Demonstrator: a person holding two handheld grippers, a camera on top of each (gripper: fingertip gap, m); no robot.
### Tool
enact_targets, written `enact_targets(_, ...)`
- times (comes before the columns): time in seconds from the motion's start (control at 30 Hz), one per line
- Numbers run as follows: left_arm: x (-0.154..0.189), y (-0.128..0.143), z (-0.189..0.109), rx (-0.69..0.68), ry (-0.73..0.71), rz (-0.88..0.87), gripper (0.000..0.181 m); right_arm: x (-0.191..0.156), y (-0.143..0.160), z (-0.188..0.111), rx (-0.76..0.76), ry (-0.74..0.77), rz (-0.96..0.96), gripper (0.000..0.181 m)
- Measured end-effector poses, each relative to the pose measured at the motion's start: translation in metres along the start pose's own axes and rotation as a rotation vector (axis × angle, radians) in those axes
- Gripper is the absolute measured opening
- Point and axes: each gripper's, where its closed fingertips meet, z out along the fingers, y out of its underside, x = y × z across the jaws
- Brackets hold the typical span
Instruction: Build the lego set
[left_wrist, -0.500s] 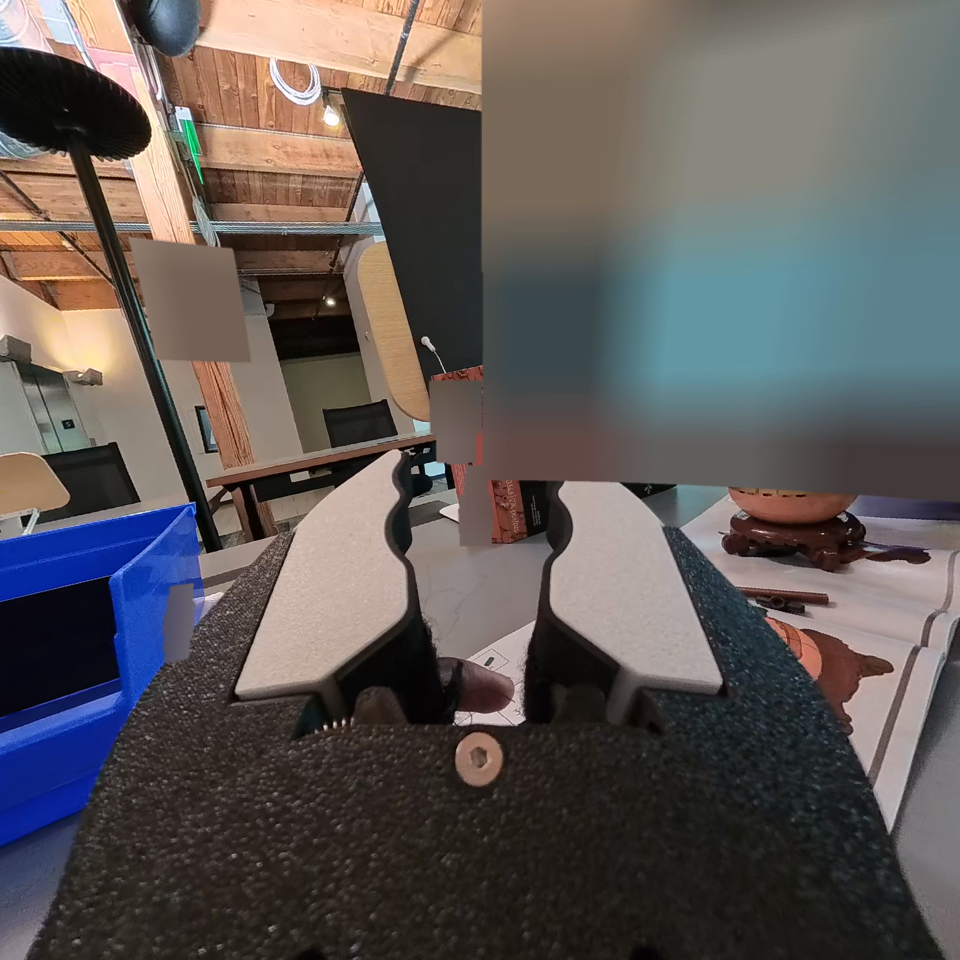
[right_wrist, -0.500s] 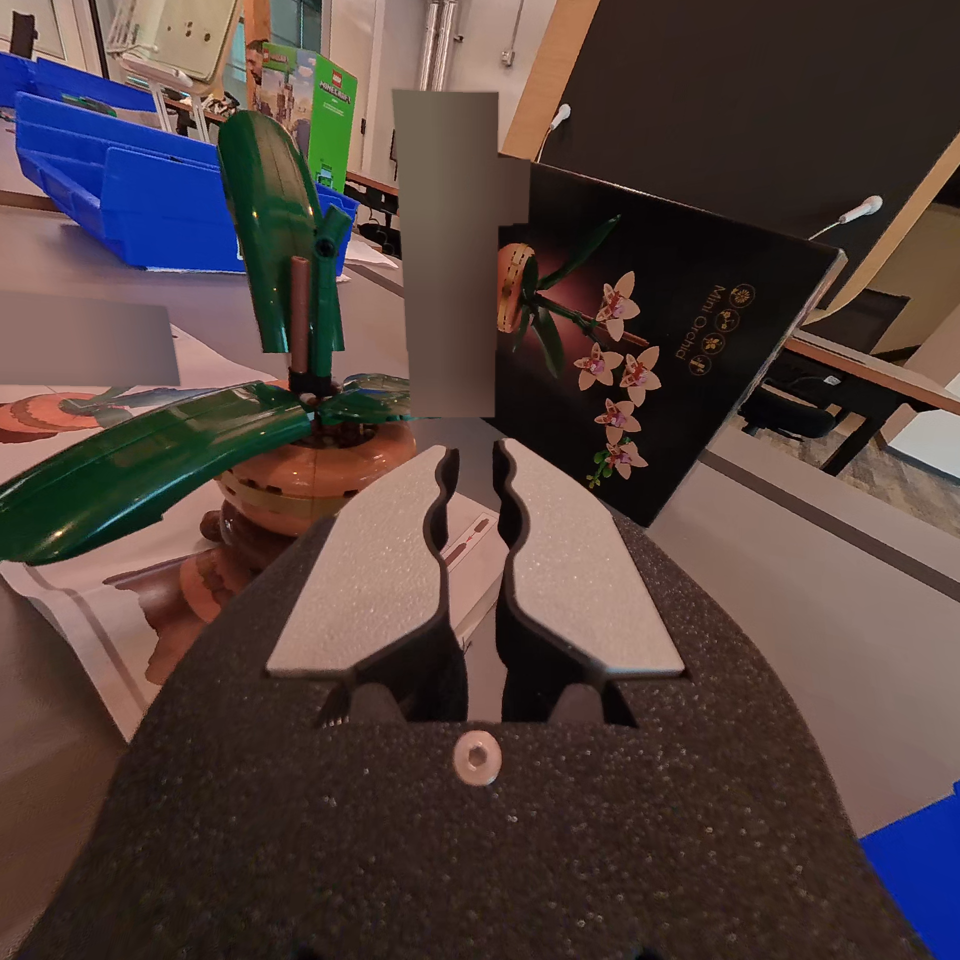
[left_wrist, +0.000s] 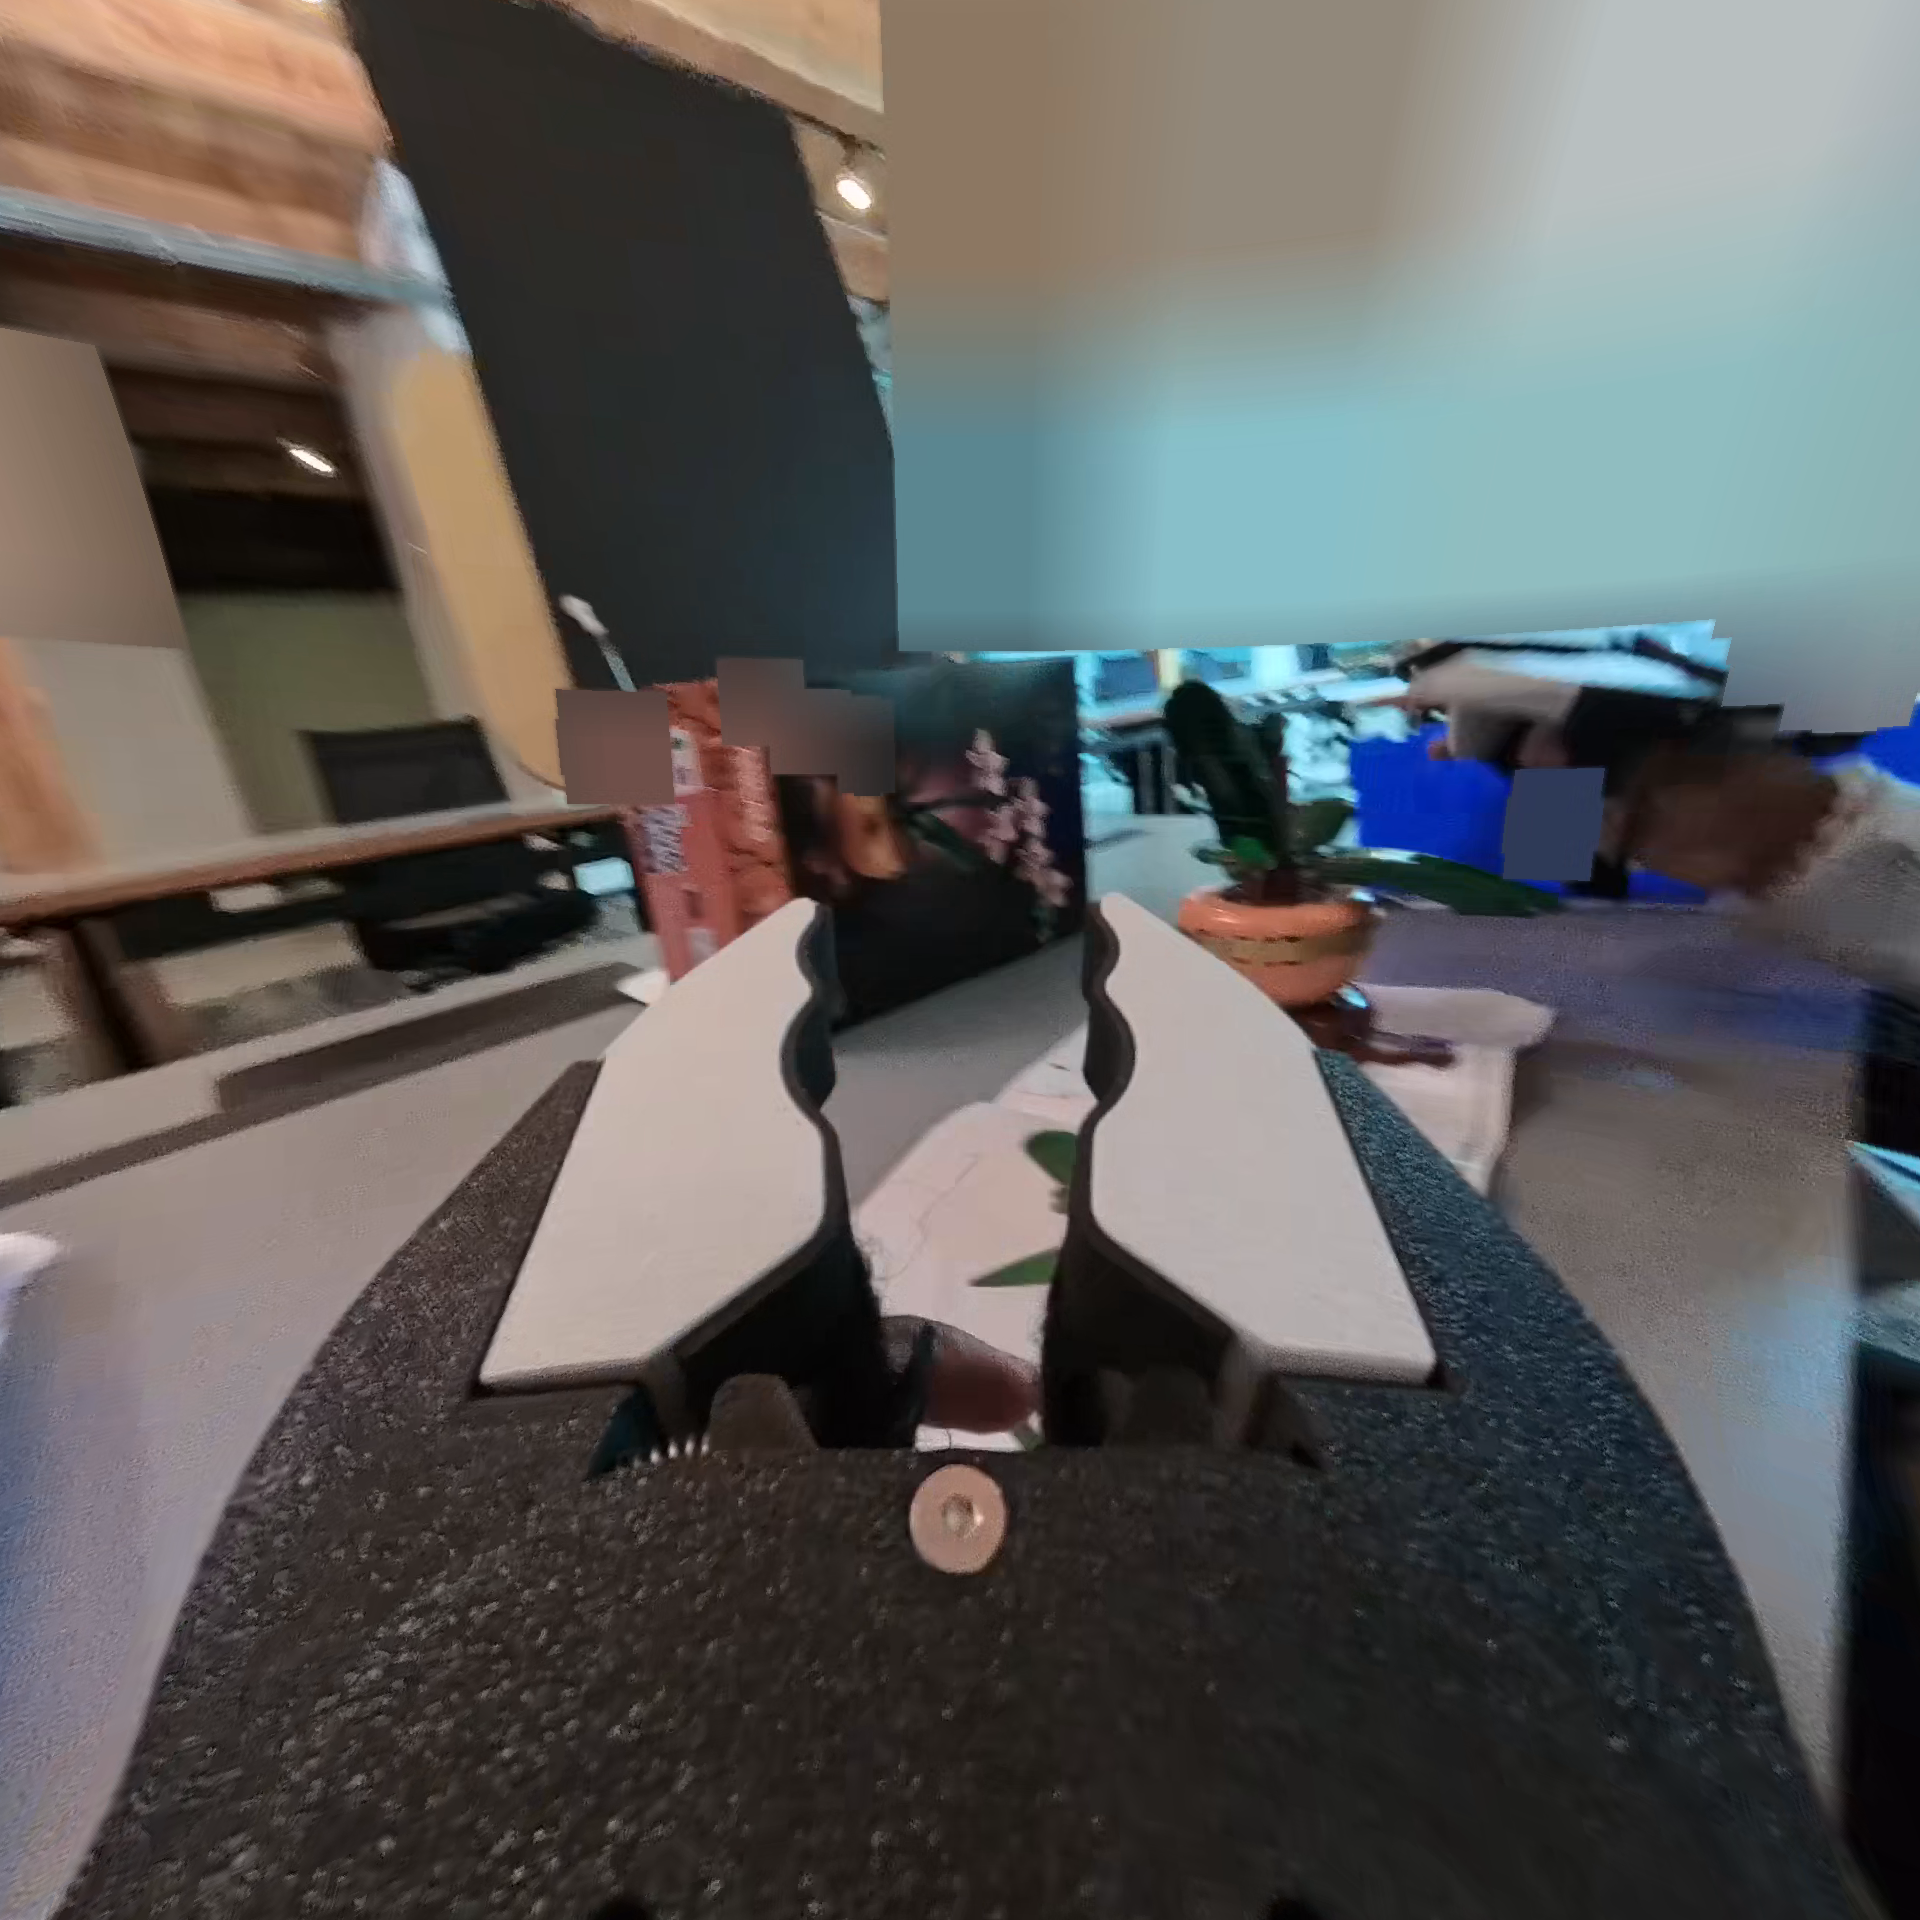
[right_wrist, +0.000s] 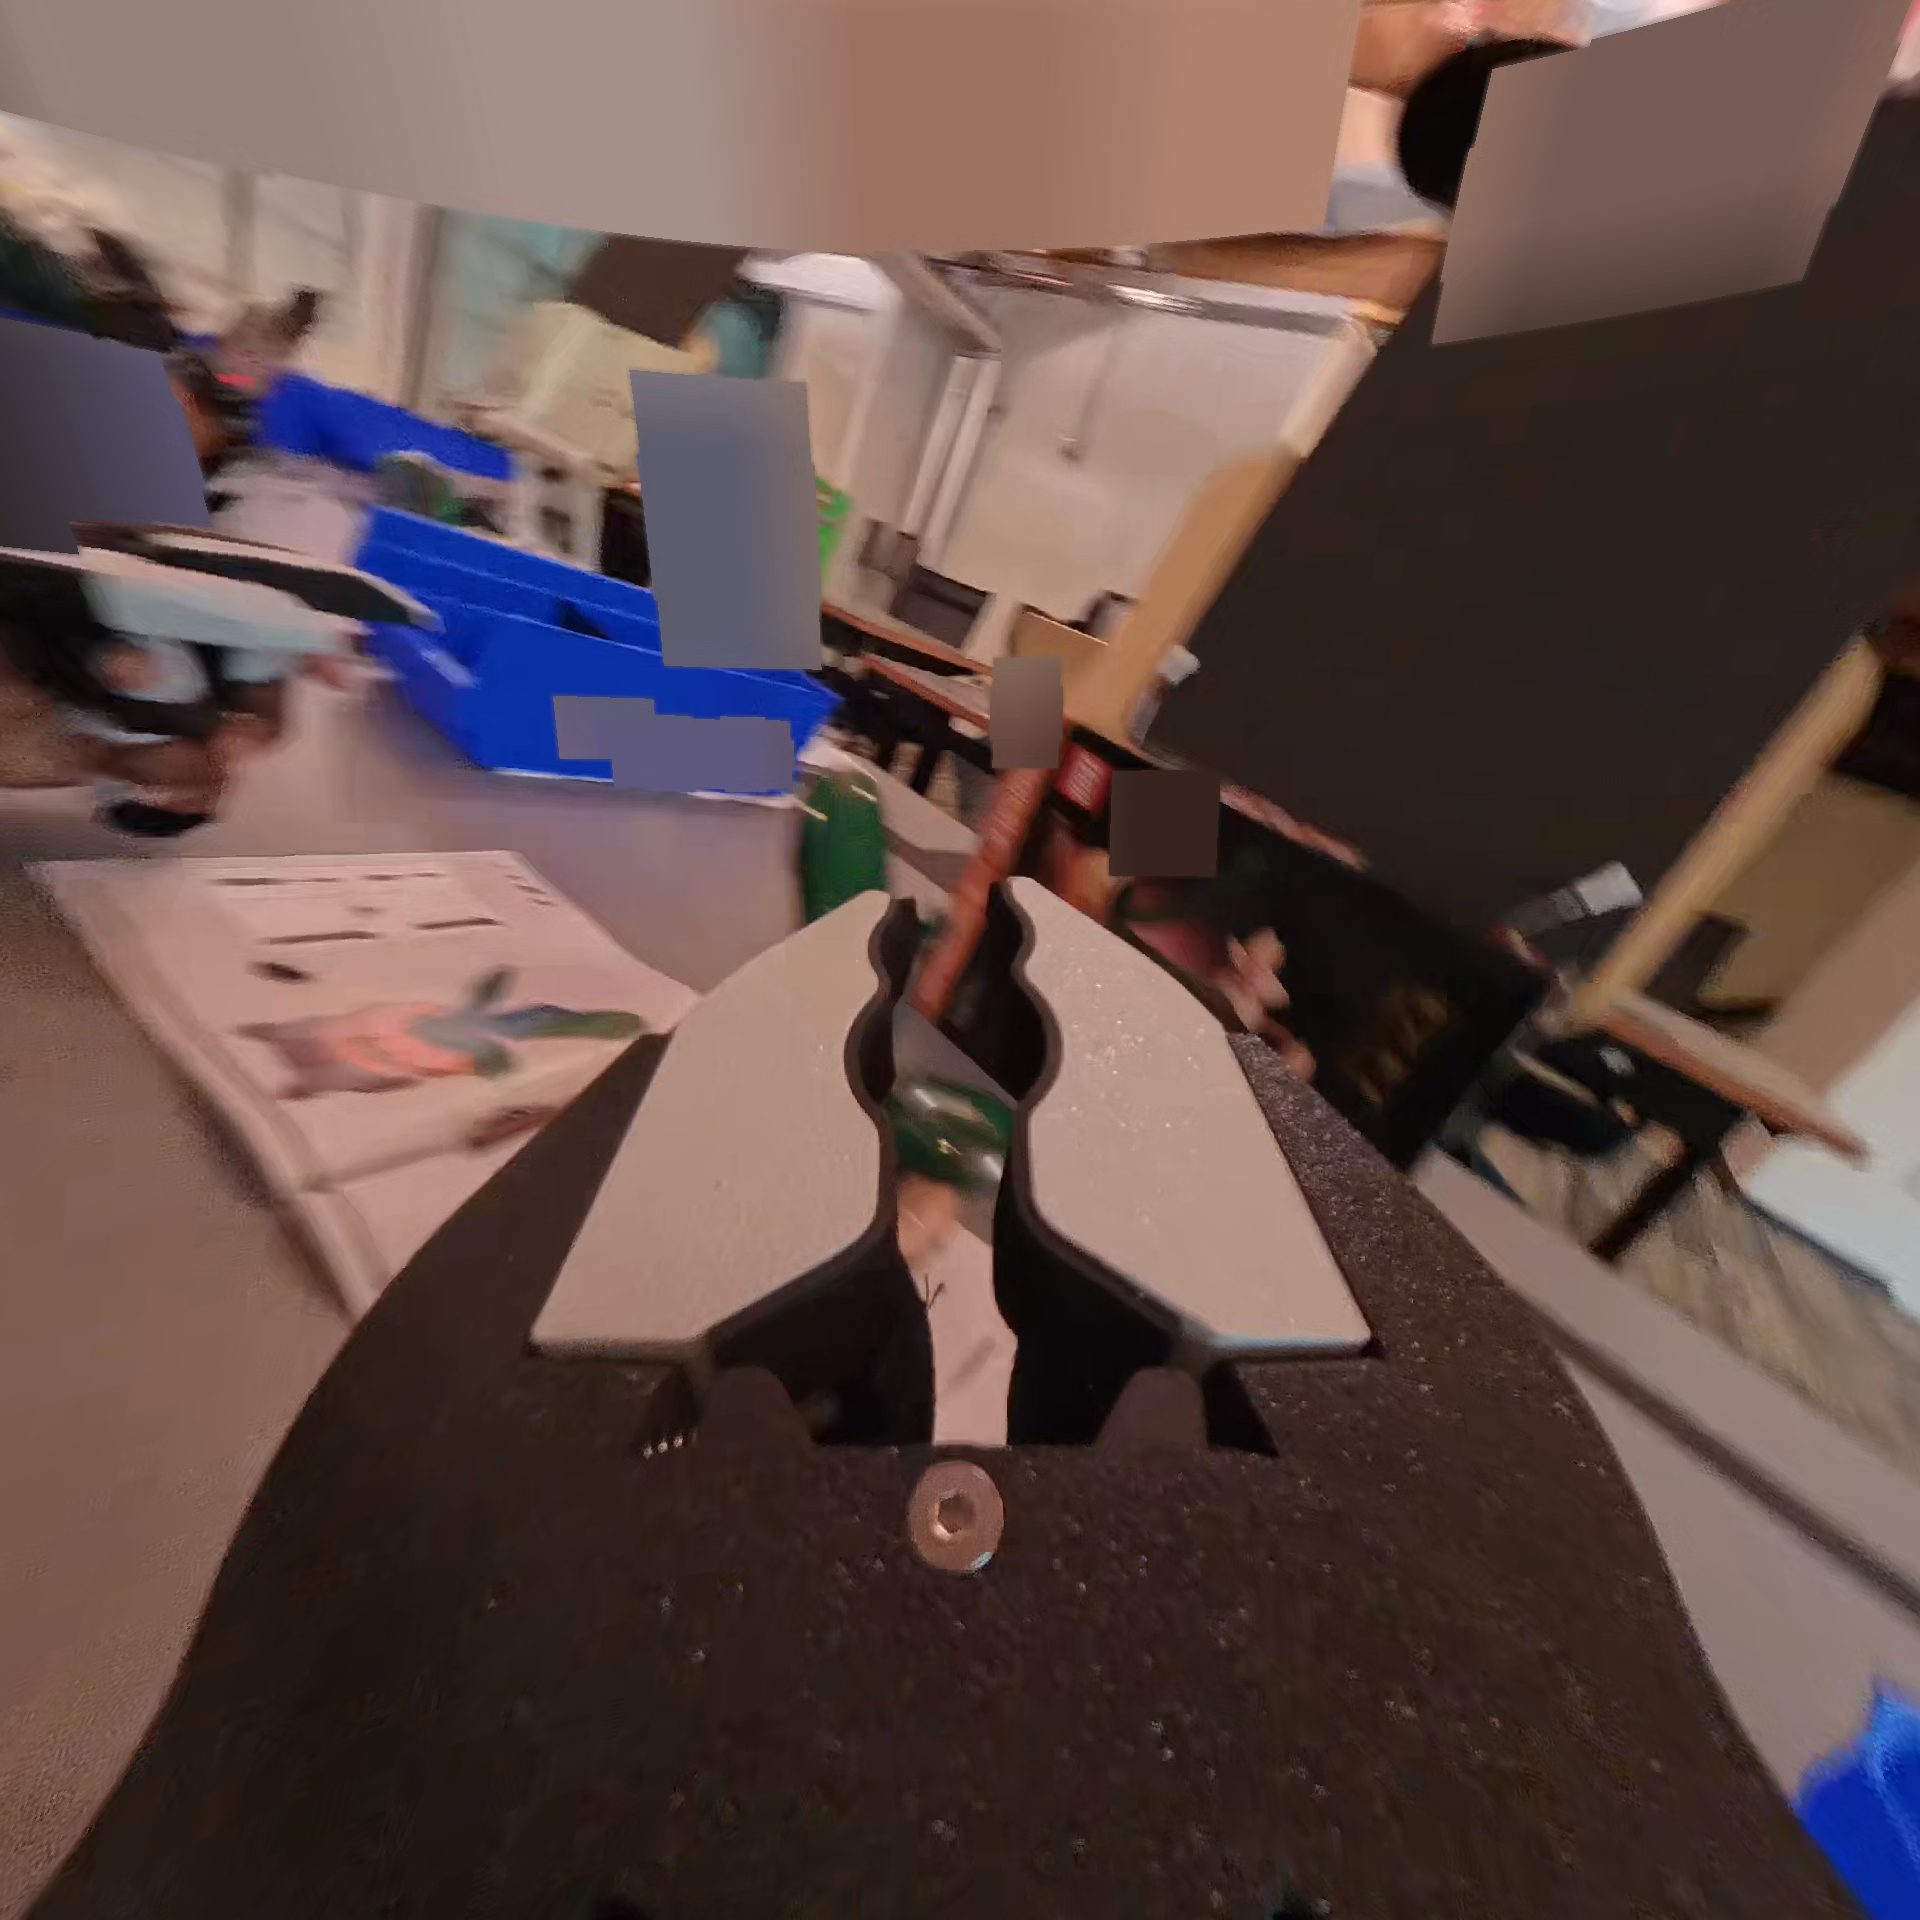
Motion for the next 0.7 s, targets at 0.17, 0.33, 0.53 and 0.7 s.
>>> enact_targets(0.17,0.036,0.007,0.011,-0.140,0.196,0.028,0.041,-0.121,-0.020,0.029,-0.275,-0.408,-0.084,0.017)
enact_targets(0.33,0.018,0.007,-0.004,-0.178,0.194,0.021,0.031,-0.213,0.039,0.066,-0.502,-0.612,0.154,0.016)
enact_targets(0.53,-0.037,0.005,-0.022,-0.070,0.052,-0.097,0.003,-0.226,0.083,0.093,-0.687,-0.649,-0.046,0.014)
enact_targets(0.7,-0.021,0.010,-0.016,-0.107,0.149,-0.091,0.000,-0.232,0.072,0.089,-0.606,-0.692,-0.075,0.009)
